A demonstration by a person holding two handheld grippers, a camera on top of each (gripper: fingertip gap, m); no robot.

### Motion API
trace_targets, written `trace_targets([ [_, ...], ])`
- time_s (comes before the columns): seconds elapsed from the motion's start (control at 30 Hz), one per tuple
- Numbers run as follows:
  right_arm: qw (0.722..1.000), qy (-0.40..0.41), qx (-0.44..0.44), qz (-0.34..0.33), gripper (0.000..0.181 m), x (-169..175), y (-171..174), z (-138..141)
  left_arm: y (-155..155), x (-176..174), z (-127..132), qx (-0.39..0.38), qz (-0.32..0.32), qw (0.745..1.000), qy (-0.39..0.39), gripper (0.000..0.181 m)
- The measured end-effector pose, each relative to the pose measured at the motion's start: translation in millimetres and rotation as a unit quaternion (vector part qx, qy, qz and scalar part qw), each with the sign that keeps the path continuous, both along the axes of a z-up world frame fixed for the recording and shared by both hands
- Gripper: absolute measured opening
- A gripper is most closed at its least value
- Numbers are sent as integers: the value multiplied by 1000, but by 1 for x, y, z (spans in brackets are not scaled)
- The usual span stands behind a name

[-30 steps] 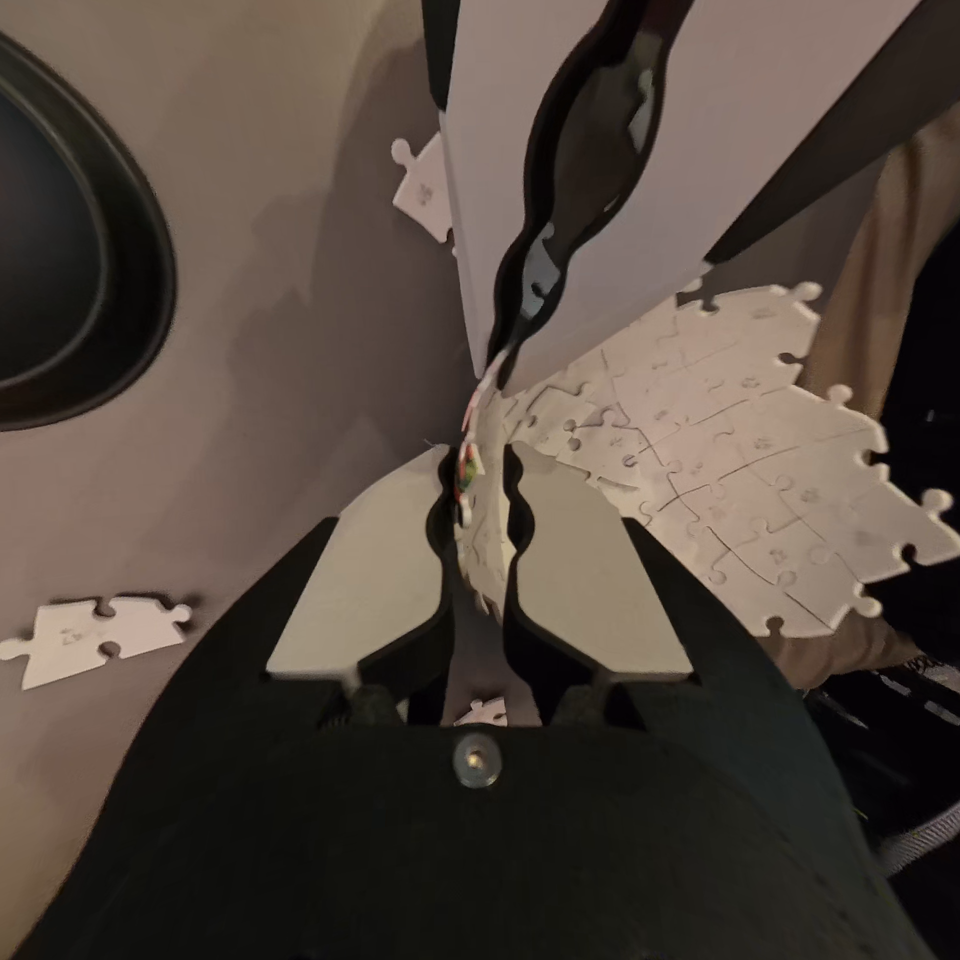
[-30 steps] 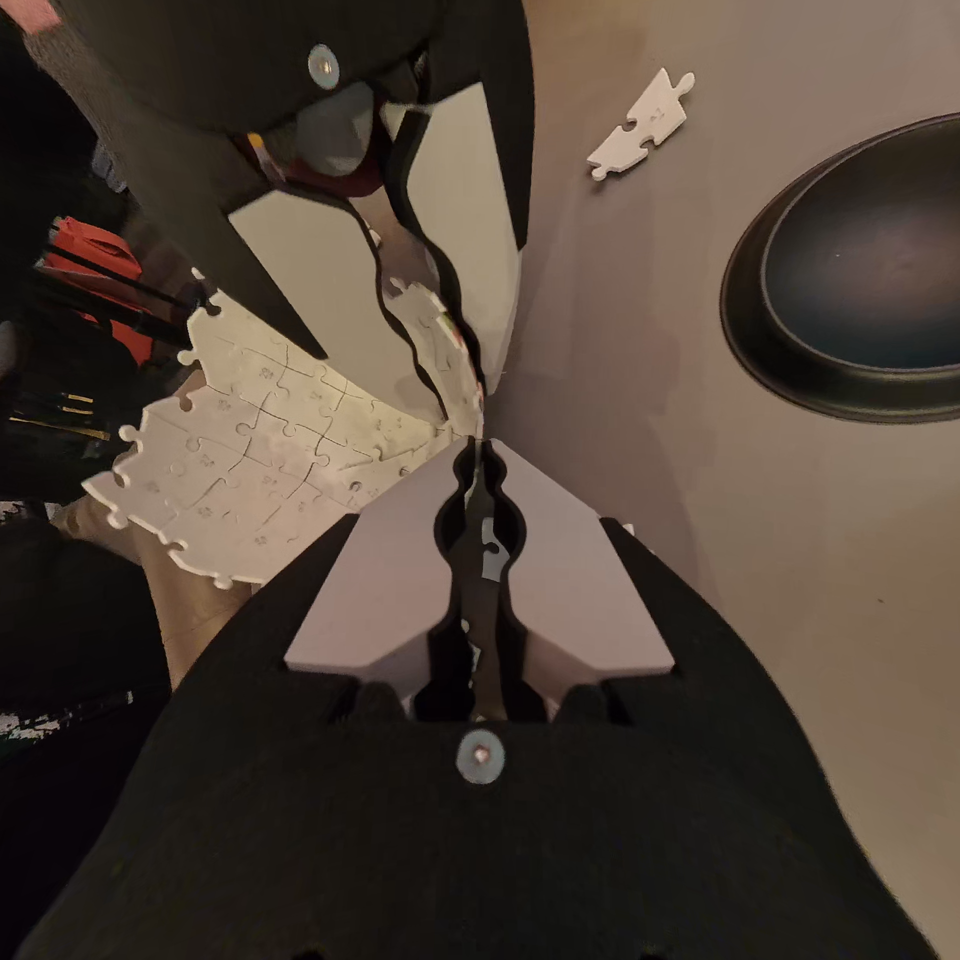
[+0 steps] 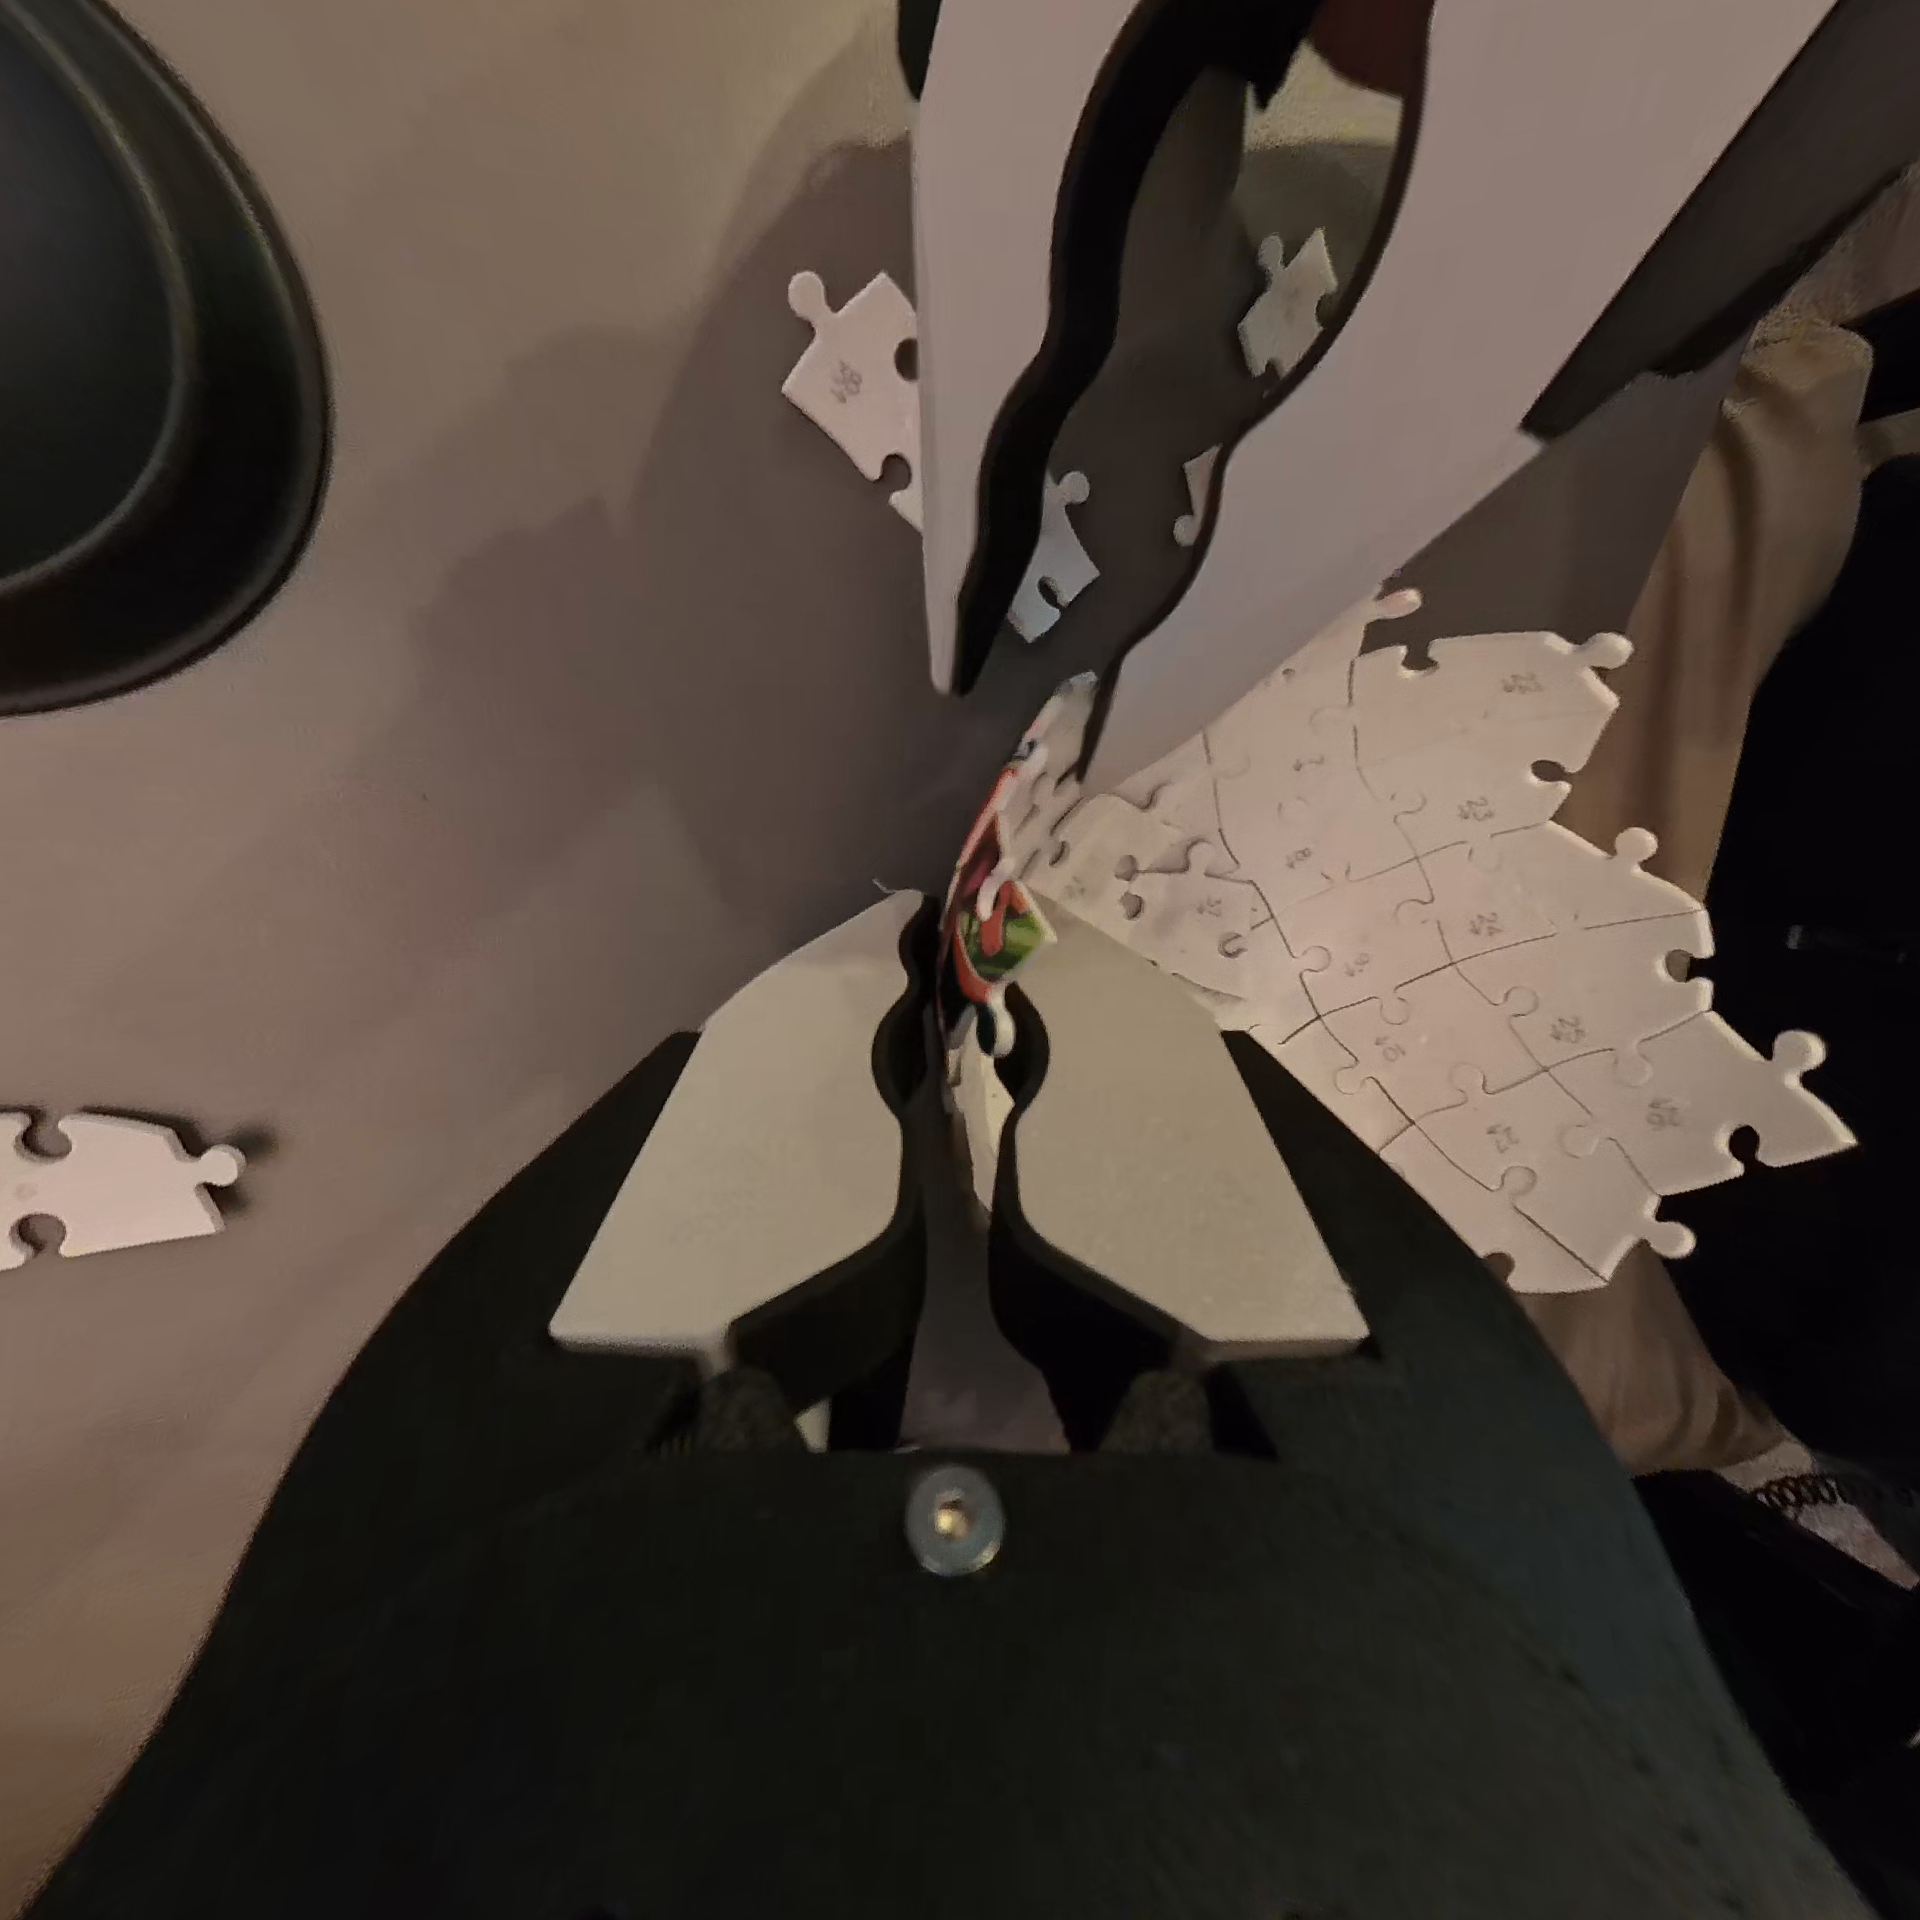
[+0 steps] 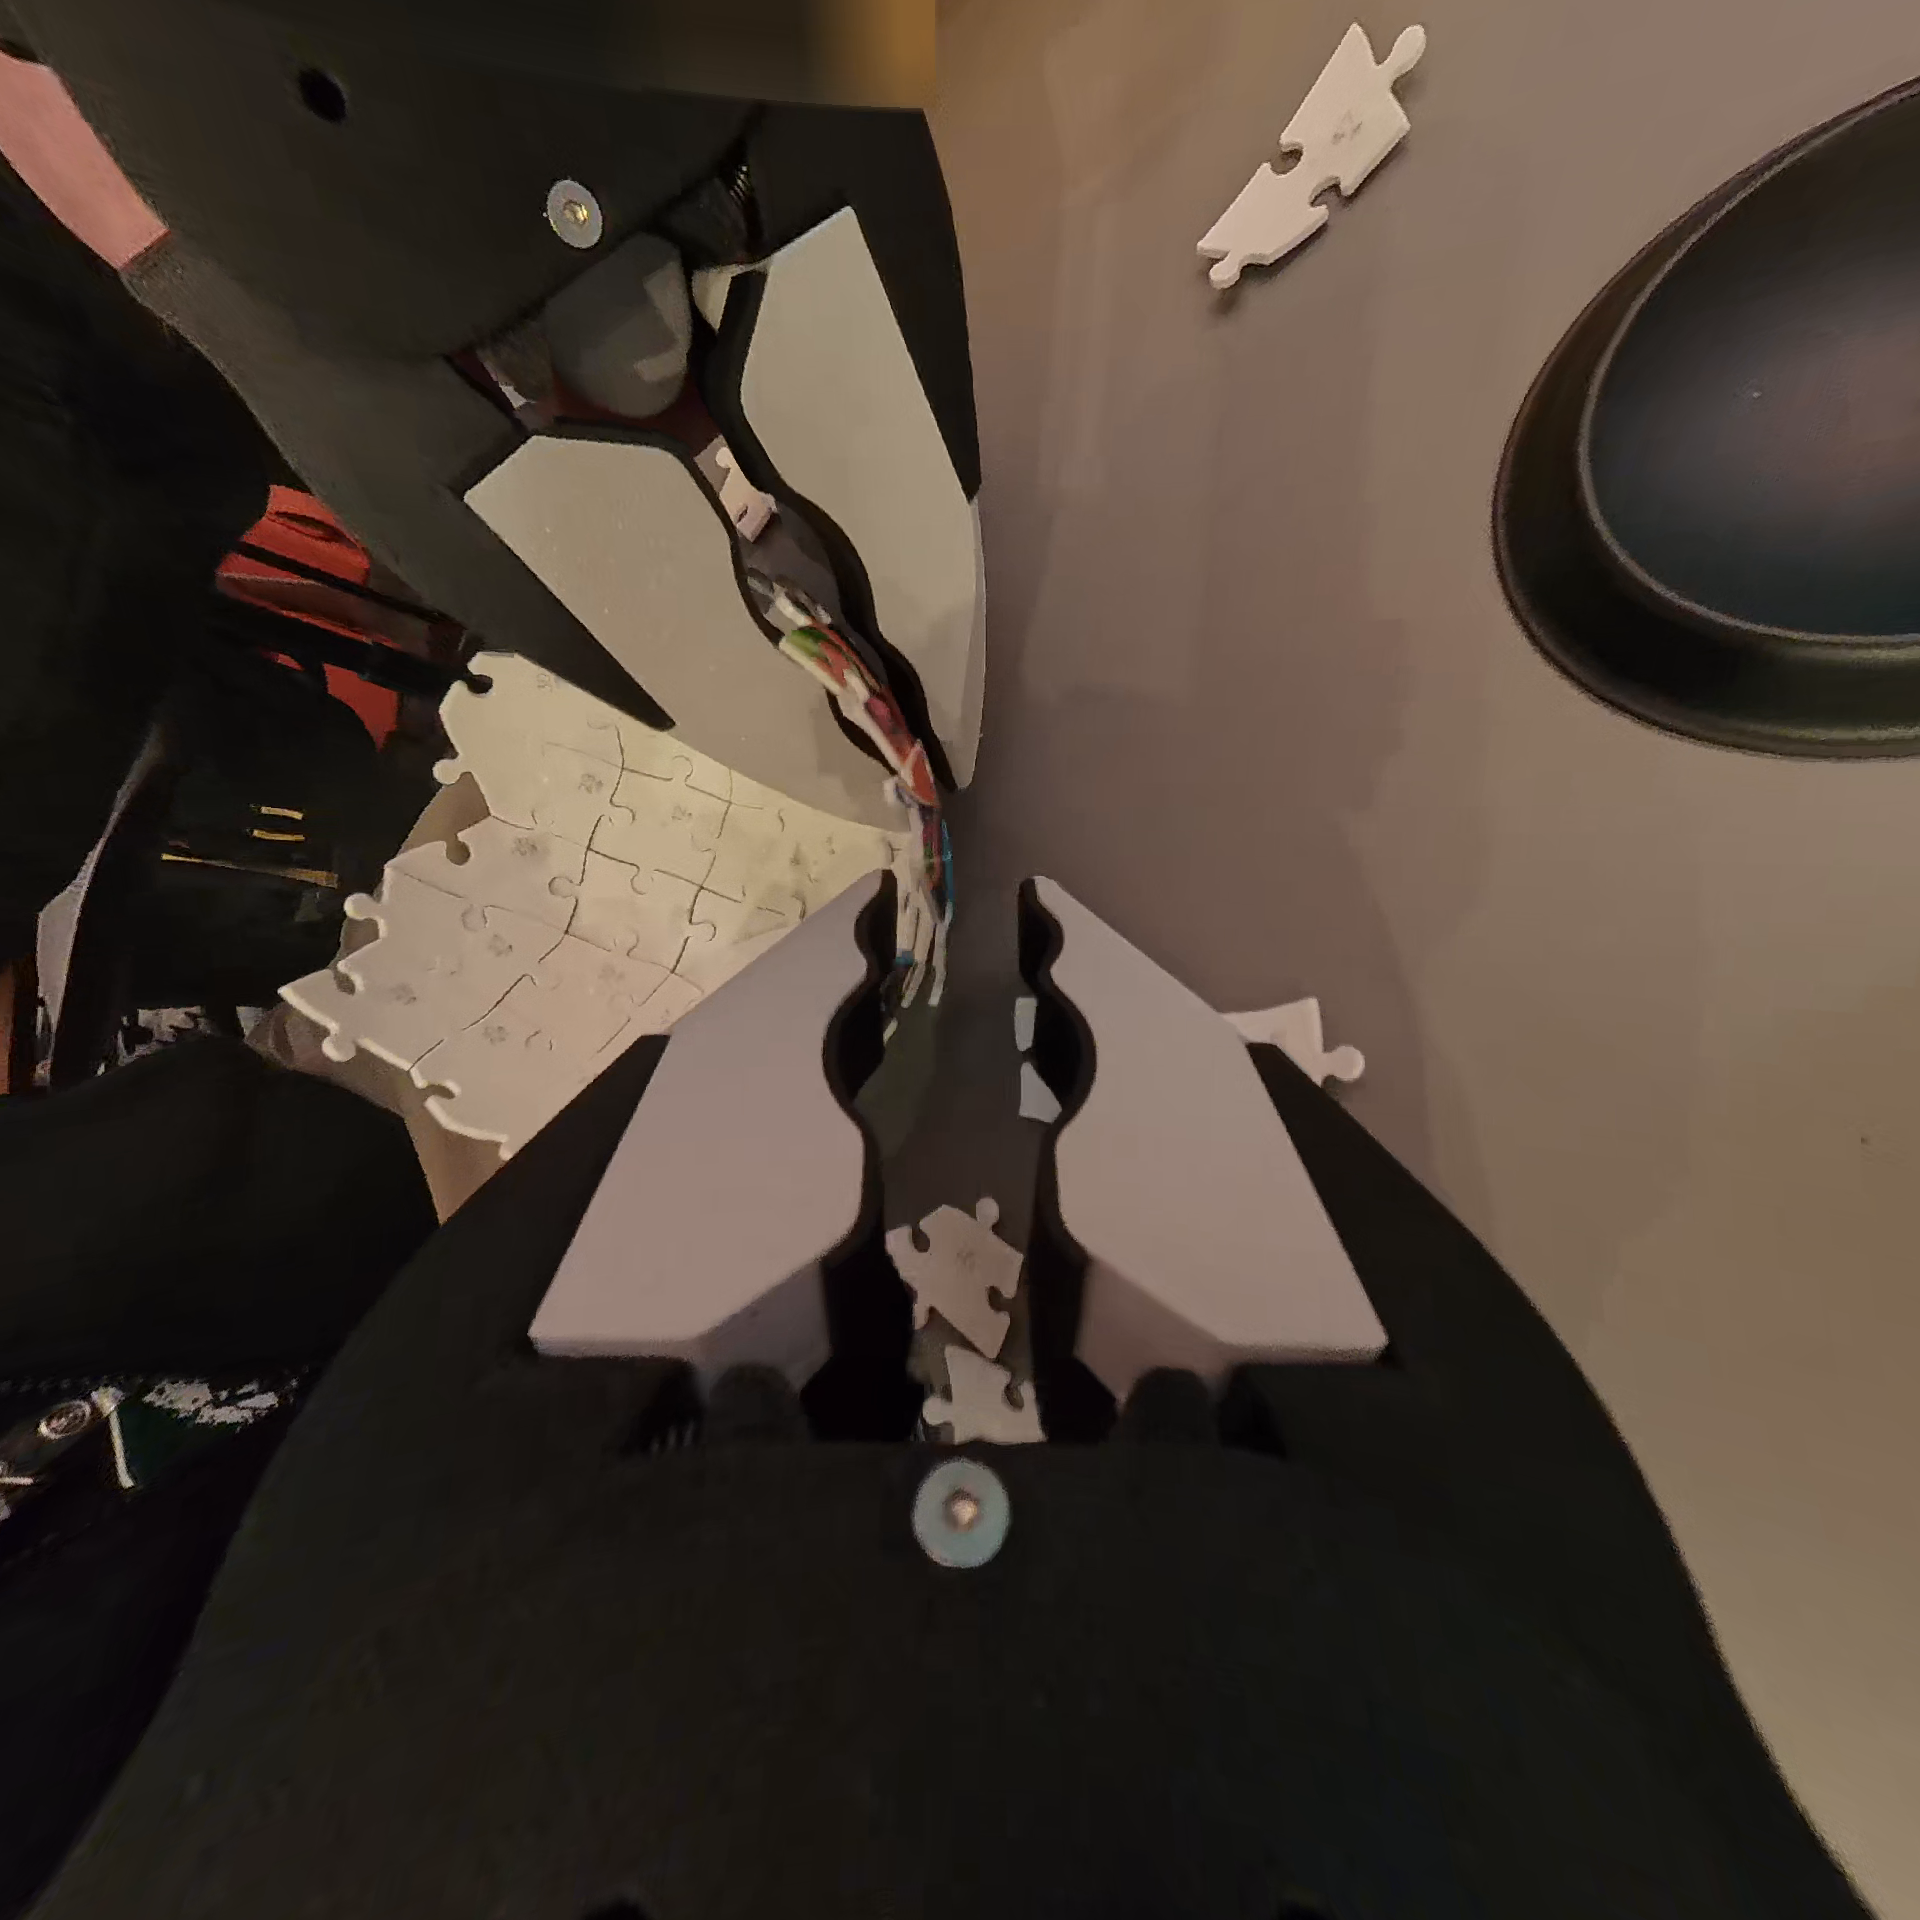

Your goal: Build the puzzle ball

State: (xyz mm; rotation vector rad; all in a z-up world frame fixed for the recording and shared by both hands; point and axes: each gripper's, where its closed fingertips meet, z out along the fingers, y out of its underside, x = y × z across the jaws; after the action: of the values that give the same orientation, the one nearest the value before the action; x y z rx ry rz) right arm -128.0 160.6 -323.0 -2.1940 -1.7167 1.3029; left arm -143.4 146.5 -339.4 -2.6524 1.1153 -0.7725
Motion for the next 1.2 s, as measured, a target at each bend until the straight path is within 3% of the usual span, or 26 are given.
trace_targets([
  [0.53, 1000, 5, 11, -13, 26, 19, 0, 21, 0, -6, 2, 42, 67, 997, -21, 8],
  [0.73, 998, -45, 52, 0, 18, 21, -7, 5, 0, -8, 5, 62, 96, 993, 7, 7],
  [0.97, 997, -35, 73, -18, 21, 14, -2, 1, -2, -9, 10, 104, 130, 986, 25, 7],
  [1.2, 994, -24, 104, -8, 8, 6, -7, -5, -3, -11, 12, 141, 174, 974, 37, 7],
])
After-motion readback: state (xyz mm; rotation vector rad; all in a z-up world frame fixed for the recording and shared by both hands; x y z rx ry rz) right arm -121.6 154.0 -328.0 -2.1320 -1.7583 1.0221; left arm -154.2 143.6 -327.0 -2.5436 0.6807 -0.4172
